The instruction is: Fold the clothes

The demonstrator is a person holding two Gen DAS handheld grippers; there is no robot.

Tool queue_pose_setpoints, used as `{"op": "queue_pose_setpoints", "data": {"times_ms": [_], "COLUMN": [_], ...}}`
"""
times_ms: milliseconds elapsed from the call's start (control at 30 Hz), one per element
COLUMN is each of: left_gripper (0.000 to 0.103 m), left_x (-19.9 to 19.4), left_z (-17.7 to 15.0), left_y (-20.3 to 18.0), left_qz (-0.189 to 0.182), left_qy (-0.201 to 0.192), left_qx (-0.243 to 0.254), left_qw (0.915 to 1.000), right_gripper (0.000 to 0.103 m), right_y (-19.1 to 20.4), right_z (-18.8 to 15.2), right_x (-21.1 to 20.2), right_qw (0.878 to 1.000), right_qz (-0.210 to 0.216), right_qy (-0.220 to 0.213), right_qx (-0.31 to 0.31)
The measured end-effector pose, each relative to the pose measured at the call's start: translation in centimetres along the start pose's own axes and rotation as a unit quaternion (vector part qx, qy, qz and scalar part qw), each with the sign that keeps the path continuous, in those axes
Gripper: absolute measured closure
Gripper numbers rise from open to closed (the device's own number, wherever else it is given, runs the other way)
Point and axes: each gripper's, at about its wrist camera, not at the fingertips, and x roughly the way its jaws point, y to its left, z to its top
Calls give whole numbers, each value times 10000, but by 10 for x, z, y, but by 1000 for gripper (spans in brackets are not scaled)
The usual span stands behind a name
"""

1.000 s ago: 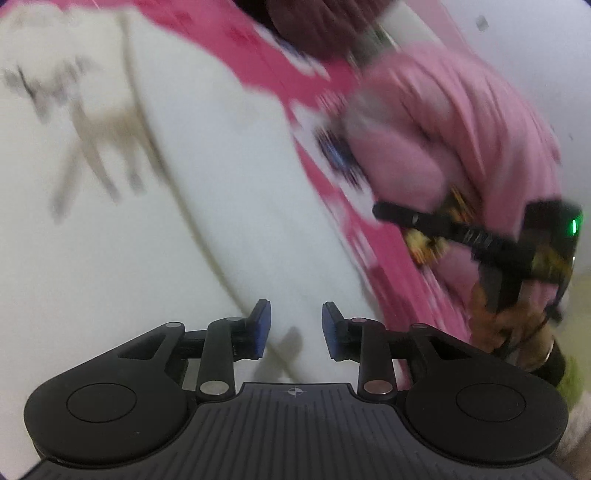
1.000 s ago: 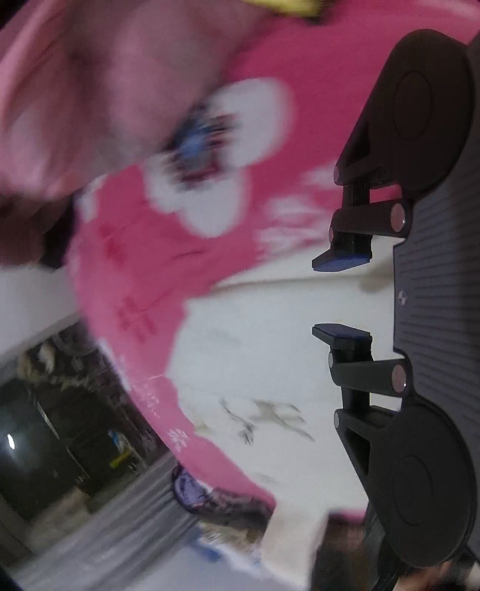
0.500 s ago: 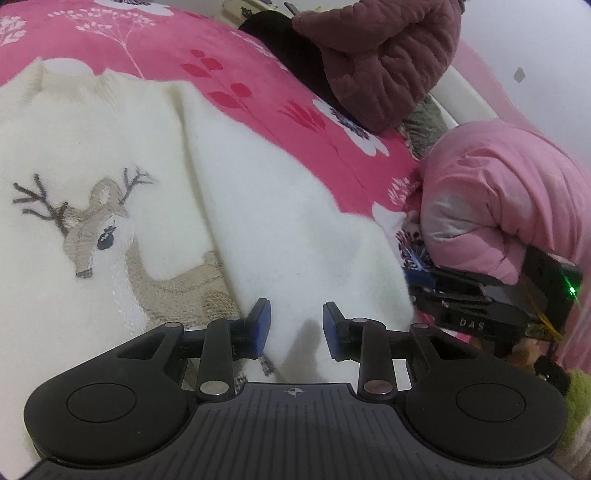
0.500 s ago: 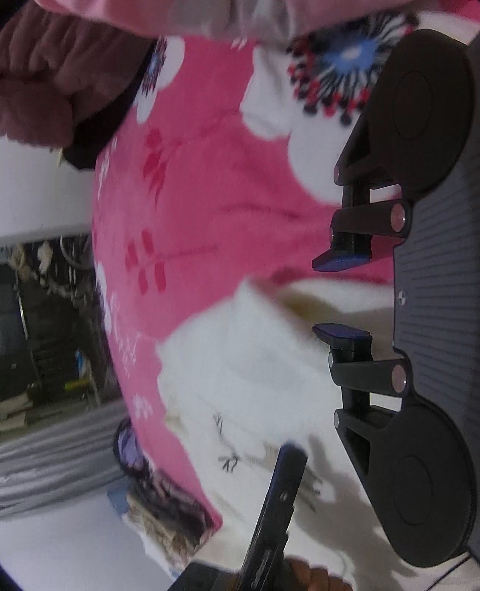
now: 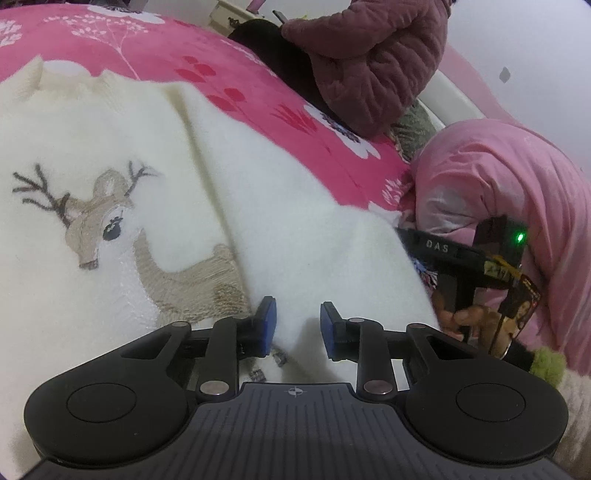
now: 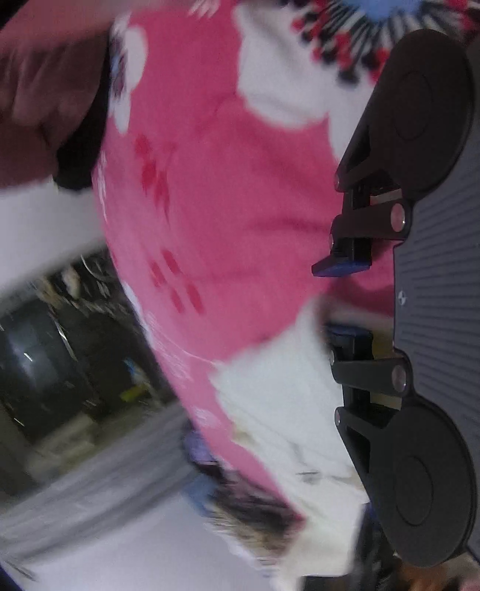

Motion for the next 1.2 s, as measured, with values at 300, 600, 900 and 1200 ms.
{"op": "queue_pose_setpoints", "data": {"times_ms": [300, 600, 900, 1200], "left_gripper": [72, 77, 78, 78], "left_x": [-17, 76, 77, 80], "left_z": [51, 126, 115, 115], "left_y": [-8, 23, 26, 30], "left_qz": [335, 1318, 1372, 1325], "left_qy": [-620, -703, -1120, -1174], "left_qx": [7, 445, 414, 337], "left_qw": [9975, 9878, 9833, 9836], "right_gripper": [73, 71, 71, 75], "right_y": [-6, 15, 55, 17], "right_z": [2, -1, 33, -14], "right_x": [-3, -18, -55, -54], "right_qw": [9999, 9973, 9931, 9979], "right_qz": [52, -425, -774, -392], "right_qy": [47, 271, -350, 506], "right_qx": [118, -535, -809, 37]}}
